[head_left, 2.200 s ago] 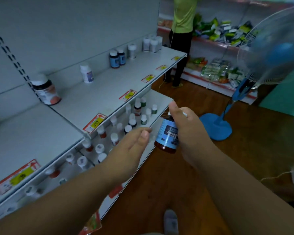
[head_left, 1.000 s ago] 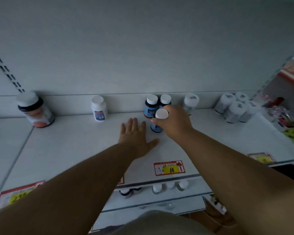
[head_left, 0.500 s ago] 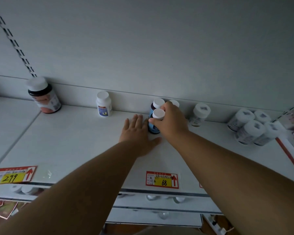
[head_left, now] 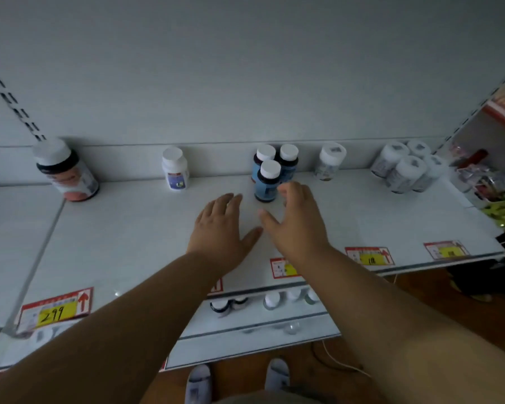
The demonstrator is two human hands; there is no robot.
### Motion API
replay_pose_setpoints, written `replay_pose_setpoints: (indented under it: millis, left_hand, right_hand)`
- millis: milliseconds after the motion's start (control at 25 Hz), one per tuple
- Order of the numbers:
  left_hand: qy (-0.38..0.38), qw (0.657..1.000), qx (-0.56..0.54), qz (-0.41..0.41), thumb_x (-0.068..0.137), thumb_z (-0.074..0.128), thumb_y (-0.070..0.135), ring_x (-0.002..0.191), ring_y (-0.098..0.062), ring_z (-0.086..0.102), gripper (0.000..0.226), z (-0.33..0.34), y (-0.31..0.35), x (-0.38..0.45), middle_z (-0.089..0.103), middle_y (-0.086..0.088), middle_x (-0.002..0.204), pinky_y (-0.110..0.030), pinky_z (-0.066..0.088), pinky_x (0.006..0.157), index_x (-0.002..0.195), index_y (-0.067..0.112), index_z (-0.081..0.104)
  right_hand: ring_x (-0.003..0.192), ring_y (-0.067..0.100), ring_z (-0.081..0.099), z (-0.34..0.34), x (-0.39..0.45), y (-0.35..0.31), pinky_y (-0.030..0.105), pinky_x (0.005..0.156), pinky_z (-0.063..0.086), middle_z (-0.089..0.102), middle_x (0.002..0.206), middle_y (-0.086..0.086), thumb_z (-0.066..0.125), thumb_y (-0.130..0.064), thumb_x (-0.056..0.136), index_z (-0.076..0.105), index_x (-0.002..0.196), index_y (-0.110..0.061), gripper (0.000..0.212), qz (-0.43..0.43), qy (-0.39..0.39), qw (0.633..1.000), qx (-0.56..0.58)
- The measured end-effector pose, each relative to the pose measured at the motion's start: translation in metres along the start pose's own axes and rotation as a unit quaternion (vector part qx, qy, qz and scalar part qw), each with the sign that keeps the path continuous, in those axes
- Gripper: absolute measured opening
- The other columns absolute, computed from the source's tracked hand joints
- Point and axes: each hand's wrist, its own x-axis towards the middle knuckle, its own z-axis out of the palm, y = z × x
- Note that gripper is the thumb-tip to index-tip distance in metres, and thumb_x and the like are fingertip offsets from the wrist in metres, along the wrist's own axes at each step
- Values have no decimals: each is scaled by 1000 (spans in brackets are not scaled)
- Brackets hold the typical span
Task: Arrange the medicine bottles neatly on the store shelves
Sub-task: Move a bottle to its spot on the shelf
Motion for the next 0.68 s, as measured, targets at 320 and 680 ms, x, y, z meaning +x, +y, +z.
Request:
replay_pose_setpoints:
  millis: [320,680]
  left_hand:
    - [119,983,30,-134,86,43,63,125,-25,48,68,-53,-27,-148,54,-1,136,-38,37,104,142,25,45]
    - [228,930,34,-286,85,57,40,101,-22,60,38,-96,-100,-318,66,2,111,-35,42,87,118,24,64]
  right_hand:
    - [101,22,58,13,-53,-88,34,81,49,58,112,5,71,-33,85,55,116,-13,40,-216,-96,968,87]
    - [100,11,51,57,-161,-221,29,81,50,51,108,-11,62,-36,93,51,118,-26,29,-333,-270,899,87]
